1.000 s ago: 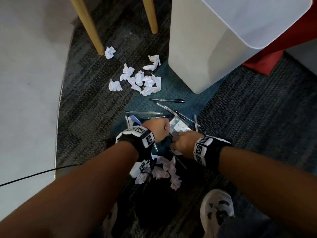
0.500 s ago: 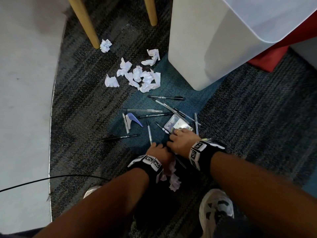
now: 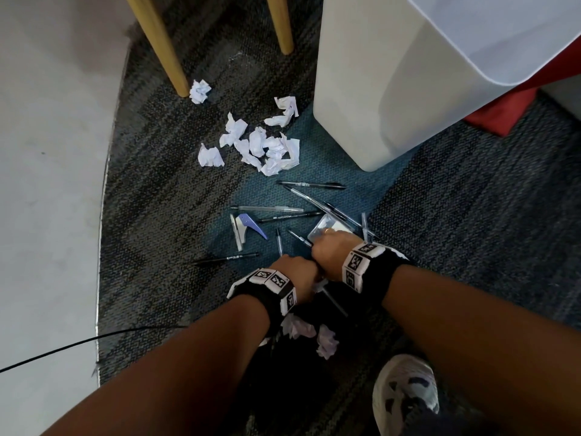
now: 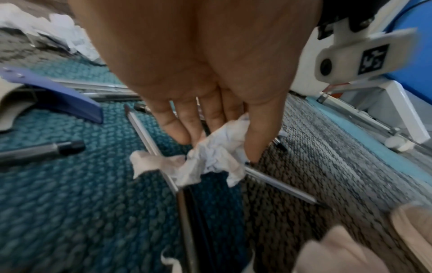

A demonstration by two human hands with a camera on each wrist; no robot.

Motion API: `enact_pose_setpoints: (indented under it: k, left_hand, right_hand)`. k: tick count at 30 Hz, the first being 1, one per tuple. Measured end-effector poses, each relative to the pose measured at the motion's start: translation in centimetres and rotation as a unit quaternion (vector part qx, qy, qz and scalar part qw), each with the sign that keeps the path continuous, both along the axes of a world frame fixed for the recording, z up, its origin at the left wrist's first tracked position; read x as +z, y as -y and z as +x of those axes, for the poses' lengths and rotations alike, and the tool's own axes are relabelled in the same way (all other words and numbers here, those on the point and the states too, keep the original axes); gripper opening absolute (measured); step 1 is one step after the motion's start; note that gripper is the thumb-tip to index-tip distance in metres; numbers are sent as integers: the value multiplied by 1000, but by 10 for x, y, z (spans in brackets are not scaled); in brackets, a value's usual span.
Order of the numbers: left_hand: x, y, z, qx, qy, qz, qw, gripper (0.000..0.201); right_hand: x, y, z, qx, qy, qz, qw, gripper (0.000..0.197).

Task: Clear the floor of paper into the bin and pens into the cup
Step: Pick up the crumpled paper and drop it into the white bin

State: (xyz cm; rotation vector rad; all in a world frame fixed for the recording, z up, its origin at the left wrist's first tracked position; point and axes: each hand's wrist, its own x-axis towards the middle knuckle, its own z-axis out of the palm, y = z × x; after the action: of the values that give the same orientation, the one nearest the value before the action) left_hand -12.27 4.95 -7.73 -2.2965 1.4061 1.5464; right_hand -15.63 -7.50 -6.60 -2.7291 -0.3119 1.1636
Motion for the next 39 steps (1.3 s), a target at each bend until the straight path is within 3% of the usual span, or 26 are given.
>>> enact_pose_setpoints:
  k: [3, 8, 12, 20, 23, 25, 29, 31, 35, 37, 39]
  left_hand:
    - [6, 1, 12, 71, -17, -16, 997, 15]
    - [15, -5, 37, 229, -8, -65, 971, 12]
    - [33, -3, 63, 332, -4, -109, 937, 19]
    - [109, 24, 129, 430, 46, -237, 870, 28]
    - [138, 33, 148, 463, 42, -315, 828, 31]
    - [160, 40, 157, 490, 43, -358, 794, 34]
    - [203, 54, 169, 496, 49, -433, 752, 37]
    - [226, 62, 177, 487, 71, -460, 739, 40]
    - [276, 83, 189, 461, 112, -519, 711, 40]
    - [294, 96, 192, 434, 120, -541, 711, 42]
    - [302, 110, 192, 404, 130, -550, 719, 44]
  right_hand:
    - [7, 10, 18, -55, -3, 6, 998, 48]
    - [18, 26, 42, -229, -24, 45, 972, 19]
    - [41, 33, 58, -307, 8, 79, 948, 18]
    - [142, 57, 96, -323, 170, 90, 927, 21]
    - [191, 56, 94, -297, 208, 139, 921, 24]
    - [225, 54, 92, -304, 265, 204, 892, 25]
    - [272, 71, 90, -355, 430, 273, 784, 22]
    - [279, 90, 88, -375, 478, 233, 760, 22]
    - [269, 128, 84, -423, 499, 156, 740, 21]
    - [262, 140, 85, -427, 486, 118, 753, 22]
    - [252, 149, 86, -417, 451, 79, 785, 23]
